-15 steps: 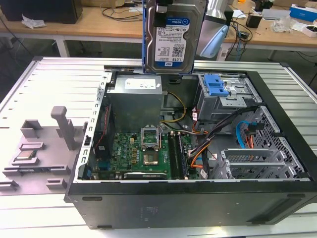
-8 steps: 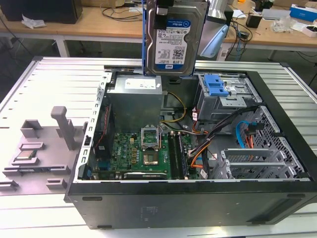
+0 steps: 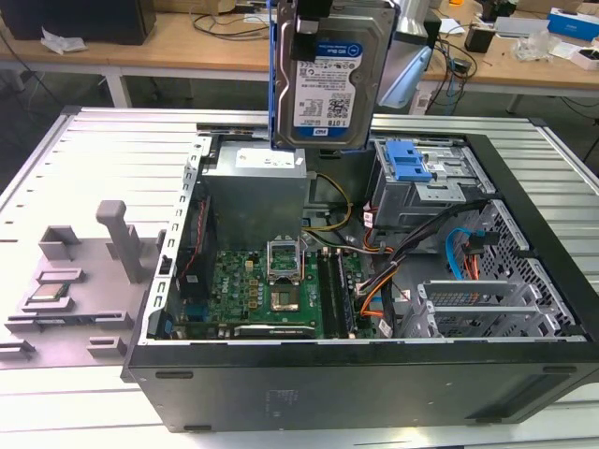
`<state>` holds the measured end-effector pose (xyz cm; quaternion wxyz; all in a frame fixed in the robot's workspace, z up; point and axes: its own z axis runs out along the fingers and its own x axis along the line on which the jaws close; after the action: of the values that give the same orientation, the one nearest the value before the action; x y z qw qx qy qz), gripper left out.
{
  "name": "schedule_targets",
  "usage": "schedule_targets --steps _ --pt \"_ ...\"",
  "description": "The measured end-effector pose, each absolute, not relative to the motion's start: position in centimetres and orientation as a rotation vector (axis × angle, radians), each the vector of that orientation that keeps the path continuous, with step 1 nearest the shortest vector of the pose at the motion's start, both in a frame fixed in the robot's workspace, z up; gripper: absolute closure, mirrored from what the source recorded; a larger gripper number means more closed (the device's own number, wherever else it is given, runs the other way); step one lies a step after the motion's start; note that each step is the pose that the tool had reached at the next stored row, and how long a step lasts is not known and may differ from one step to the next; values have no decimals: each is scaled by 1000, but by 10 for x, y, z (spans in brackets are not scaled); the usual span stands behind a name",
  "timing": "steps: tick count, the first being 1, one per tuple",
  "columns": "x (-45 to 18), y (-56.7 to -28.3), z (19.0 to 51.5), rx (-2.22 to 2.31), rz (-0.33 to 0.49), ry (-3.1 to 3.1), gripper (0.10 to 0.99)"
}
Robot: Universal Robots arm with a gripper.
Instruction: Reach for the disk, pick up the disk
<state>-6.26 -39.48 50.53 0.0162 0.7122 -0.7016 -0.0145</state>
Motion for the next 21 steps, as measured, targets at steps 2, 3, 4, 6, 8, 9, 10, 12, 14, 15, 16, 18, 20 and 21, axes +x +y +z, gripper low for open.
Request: schedule_targets --steps 2,3,4,6,8,9,10,12,14,15,16,18,20,21 --pt "-63 -398 505 2215 -45 -2182 718" --pt "-63 -399 505 2215 -45 -2182 718" --pt "-63 -400 505 2215 -45 -2182 718" --pt "-63 -403 505 2215 -45 -2182 718" --pt "-63 -406 505 2215 -45 -2182 718" --pt "-63 -407 505 2215 -45 -2182 718" --pt "-63 -408 505 2215 -45 -2182 718" --pt "-63 -410 505 2215 -45 -2182 718" --pt "-63 -412 505 2215 -45 -2182 718" --pt "-63 -413 505 2215 -45 -2182 718" --pt "-63 -414 505 2215 -45 -2182 718" --pt "-63 -416 505 2215 -45 -2182 718" --pt "-63 -419 505 2215 -45 -2182 718" --pt "-63 -420 505 2215 -45 -2182 718"
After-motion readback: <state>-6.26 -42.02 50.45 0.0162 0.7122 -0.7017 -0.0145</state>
